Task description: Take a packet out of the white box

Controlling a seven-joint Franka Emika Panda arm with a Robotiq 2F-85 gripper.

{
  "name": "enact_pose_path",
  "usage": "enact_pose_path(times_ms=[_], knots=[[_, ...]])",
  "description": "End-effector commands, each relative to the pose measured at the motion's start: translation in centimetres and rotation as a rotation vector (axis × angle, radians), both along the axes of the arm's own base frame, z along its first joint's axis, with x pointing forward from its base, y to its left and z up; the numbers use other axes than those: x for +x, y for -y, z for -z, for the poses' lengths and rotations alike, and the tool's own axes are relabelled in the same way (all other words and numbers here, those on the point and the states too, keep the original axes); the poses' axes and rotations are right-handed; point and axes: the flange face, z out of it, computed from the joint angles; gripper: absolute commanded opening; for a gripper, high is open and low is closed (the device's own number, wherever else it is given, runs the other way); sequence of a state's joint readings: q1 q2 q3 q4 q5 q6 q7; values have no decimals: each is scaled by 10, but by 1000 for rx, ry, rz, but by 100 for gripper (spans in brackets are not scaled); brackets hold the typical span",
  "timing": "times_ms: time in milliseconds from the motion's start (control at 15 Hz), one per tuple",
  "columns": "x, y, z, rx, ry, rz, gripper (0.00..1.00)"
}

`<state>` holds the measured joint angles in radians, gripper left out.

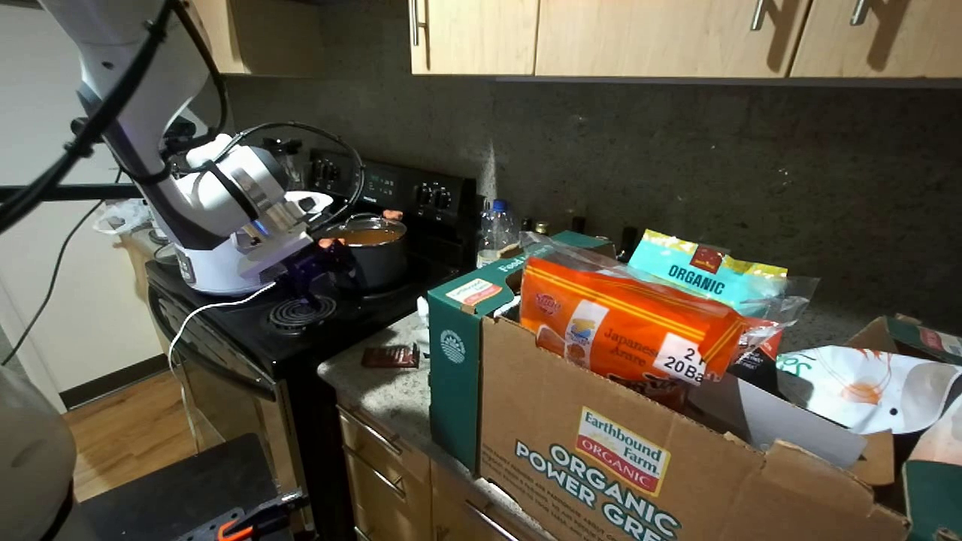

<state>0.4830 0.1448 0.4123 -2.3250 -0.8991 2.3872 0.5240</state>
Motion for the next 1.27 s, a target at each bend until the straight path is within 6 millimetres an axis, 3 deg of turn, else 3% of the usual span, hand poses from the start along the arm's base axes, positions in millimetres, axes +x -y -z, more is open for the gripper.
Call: enact_pose_path(times_ms=[0,800,1200], knots=[[-14,15,-28,13,4,-10,100],[-26,42,-95,67,30,42,100],[-23,38,-97,63,40,24,100]])
